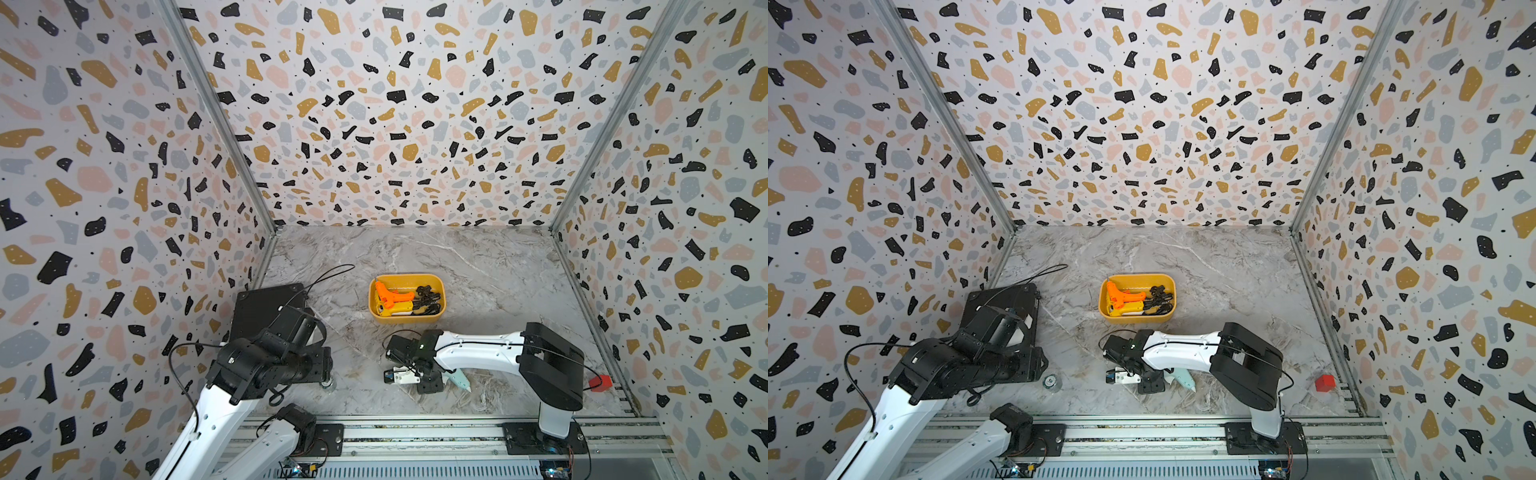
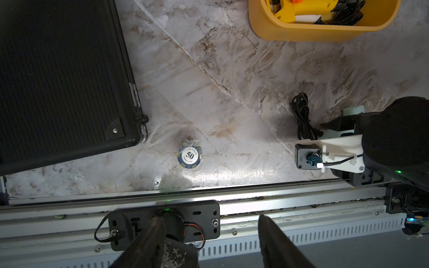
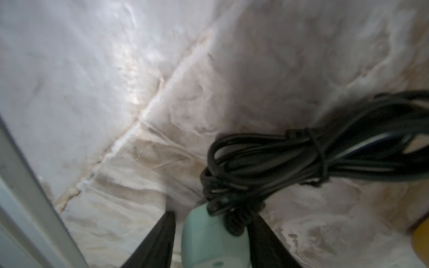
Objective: Put the hot melt glue gun into the storage box
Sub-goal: Pick up the hot melt adhesive gun from the center of the board.
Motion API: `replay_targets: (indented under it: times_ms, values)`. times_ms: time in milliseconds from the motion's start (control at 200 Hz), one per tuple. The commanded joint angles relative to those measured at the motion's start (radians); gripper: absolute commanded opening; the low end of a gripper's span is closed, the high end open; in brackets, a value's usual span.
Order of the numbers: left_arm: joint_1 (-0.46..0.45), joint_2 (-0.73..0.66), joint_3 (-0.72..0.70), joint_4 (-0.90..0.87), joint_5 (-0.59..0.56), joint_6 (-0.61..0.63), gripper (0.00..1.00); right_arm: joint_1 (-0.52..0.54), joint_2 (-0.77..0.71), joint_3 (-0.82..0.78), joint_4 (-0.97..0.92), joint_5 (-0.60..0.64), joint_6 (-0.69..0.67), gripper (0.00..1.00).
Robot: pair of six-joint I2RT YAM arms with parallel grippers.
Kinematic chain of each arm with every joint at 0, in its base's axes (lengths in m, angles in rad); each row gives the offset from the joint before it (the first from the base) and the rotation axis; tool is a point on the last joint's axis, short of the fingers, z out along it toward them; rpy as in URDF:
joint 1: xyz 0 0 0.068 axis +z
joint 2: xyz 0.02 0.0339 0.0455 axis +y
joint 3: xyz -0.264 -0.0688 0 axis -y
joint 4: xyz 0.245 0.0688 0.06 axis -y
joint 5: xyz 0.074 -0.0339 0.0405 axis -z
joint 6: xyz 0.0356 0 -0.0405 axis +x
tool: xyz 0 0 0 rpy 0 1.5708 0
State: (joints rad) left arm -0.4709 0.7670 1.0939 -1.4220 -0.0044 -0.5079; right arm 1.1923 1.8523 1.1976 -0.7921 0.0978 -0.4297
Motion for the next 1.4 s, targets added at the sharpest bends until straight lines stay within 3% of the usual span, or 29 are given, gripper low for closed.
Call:
replay_targets:
  times_ms: [0, 315, 486, 636, 786, 936, 1091, 1206, 1392]
  values:
    - [0.009, -0.005, 0.031, -0.014, 0.001, 0.020, 0.67, -0.006, 0.015, -0.023, 0.023, -0.012, -0.008, 0.43]
    - [0.013, 0.002, 0.062, -0.020, -0.006, 0.027, 0.66, -0.010, -0.093, 0.027, 0.051, 0.035, 0.075, 0.00]
    - [0.018, 0.002, 0.098, -0.018, -0.001, 0.026, 0.67, -0.016, -0.271, 0.081, 0.001, 0.005, 0.148, 0.00]
    - [0.025, 0.000, 0.145, 0.004, 0.030, 0.021, 0.67, -0.033, -0.454, 0.101, -0.004, -0.118, 0.208, 0.00]
    - [0.037, -0.013, 0.199, 0.096, 0.158, 0.020, 0.65, -0.067, -0.615, 0.112, 0.075, -0.252, 0.287, 0.00]
    - [0.051, -0.060, 0.192, 0.333, 0.417, -0.040, 0.64, -0.104, -0.731, 0.090, 0.267, -0.388, 0.412, 0.00]
    - [0.058, -0.141, 0.036, 0.724, 0.695, -0.249, 0.64, -0.190, -0.777, 0.061, 0.465, -0.495, 0.557, 0.00]
    - [0.061, -0.193, -0.075, 0.922, 0.774, -0.395, 0.64, -0.224, -0.798, 0.018, 0.620, -0.543, 0.670, 0.00]
    - [0.064, -0.196, -0.142, 1.095, 0.872, -0.489, 0.62, -0.257, -0.794, -0.048, 0.863, -0.585, 0.846, 0.00]
